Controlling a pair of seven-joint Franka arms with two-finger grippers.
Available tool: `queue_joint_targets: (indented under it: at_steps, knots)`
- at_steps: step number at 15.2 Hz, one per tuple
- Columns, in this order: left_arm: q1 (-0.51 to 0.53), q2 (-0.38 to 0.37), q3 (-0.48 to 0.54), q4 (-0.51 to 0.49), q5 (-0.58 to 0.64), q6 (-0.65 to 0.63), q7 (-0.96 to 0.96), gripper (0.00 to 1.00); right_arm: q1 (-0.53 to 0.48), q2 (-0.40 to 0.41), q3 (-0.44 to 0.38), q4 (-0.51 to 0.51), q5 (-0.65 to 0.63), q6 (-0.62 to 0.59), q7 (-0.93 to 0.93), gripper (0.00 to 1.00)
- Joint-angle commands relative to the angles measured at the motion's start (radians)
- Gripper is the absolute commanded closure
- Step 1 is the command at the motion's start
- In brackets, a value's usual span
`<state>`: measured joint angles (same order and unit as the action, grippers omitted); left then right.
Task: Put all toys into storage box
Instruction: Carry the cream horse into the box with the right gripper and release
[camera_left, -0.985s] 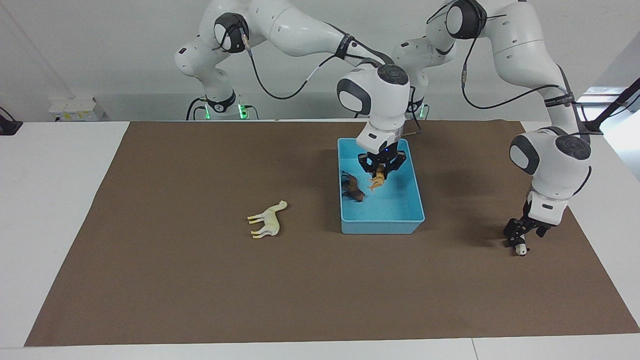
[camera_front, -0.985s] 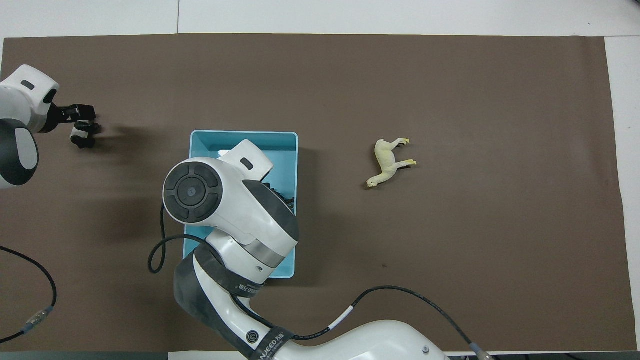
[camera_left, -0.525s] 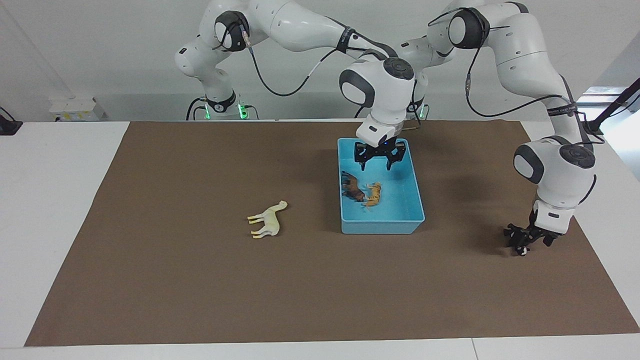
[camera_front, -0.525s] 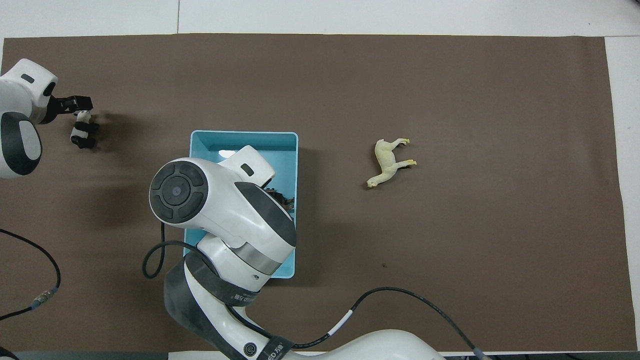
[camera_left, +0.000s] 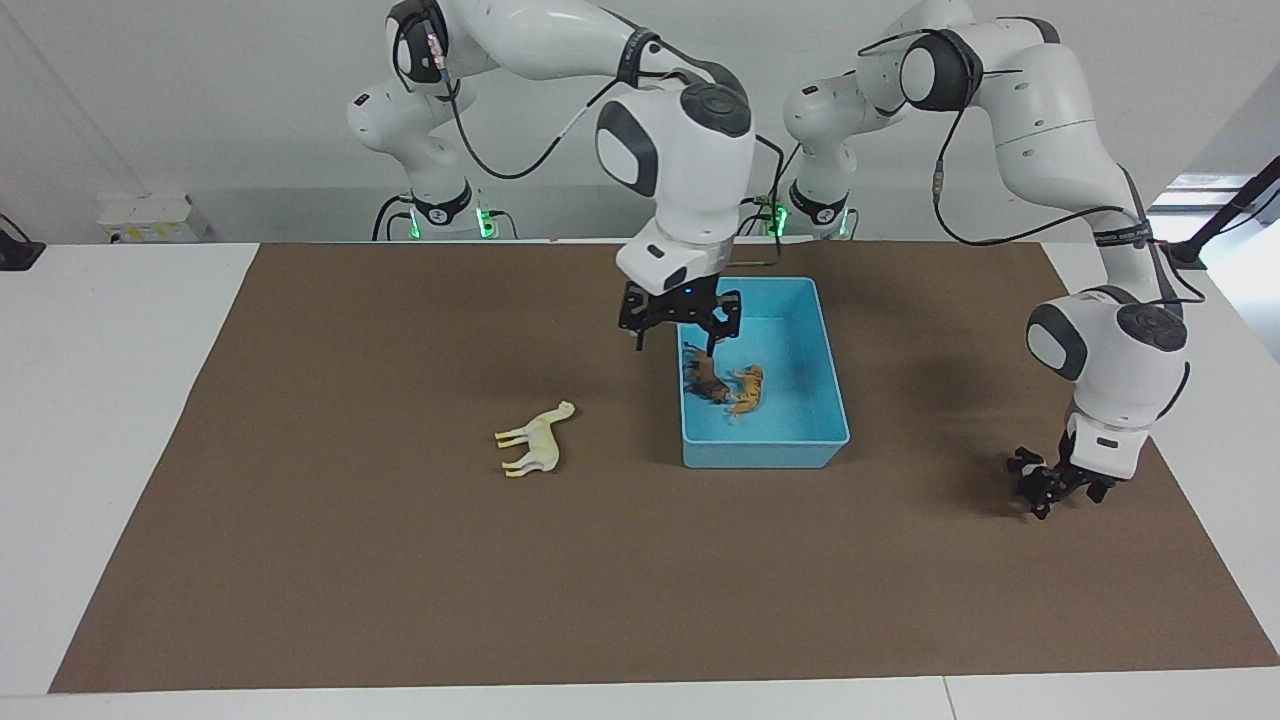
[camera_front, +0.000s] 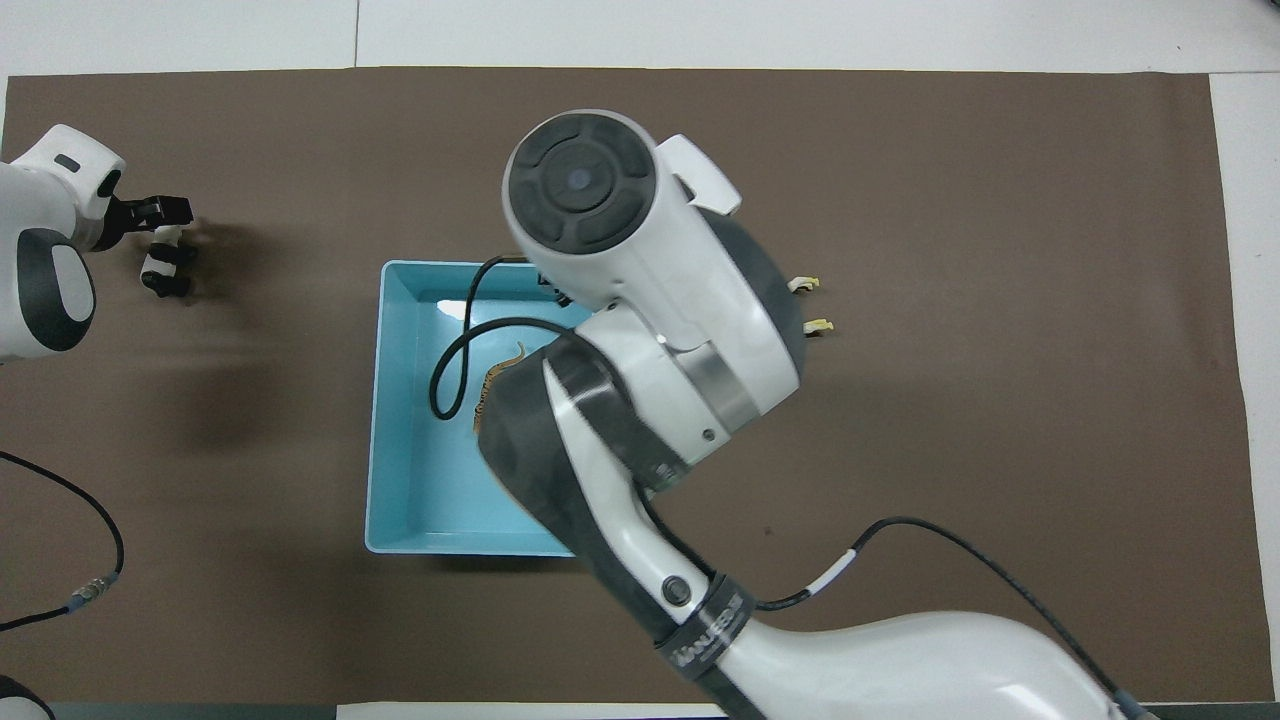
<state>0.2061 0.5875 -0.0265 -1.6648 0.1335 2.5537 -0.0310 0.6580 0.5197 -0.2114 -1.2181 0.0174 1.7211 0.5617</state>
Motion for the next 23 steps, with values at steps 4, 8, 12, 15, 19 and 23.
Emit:
queue_joint_targets:
  at_steps: [4,8,12,15,19,23]
  knots:
    - [-0.014,-0.009,0.005,-0.012,0.002,-0.035,-0.056,0.73,-0.067,-0.205,0.007,-0.581,-0.001,0.441,-0.178,0.0]
    - [-0.02,-0.008,0.003,0.04,-0.012,-0.107,-0.064,0.8,-0.092,-0.204,0.007,-0.707,-0.001,0.595,-0.253,0.0]
    - [-0.096,-0.02,-0.003,0.258,-0.038,-0.509,-0.209,0.8,-0.092,-0.181,0.007,-0.764,-0.002,0.722,-0.261,0.0]
    - [-0.195,-0.162,-0.009,0.232,-0.084,-0.676,-0.421,0.8,-0.09,-0.178,0.009,-0.764,-0.002,0.759,-0.267,0.0]
    - [-0.405,-0.261,-0.01,0.101,-0.089,-0.682,-0.731,0.7,-0.084,-0.138,0.01,-0.784,-0.002,0.851,-0.266,0.0]
    - [-0.55,-0.363,-0.01,-0.18,-0.089,-0.466,-0.897,0.0,-0.081,-0.13,0.01,-0.784,-0.002,0.864,-0.264,0.08]
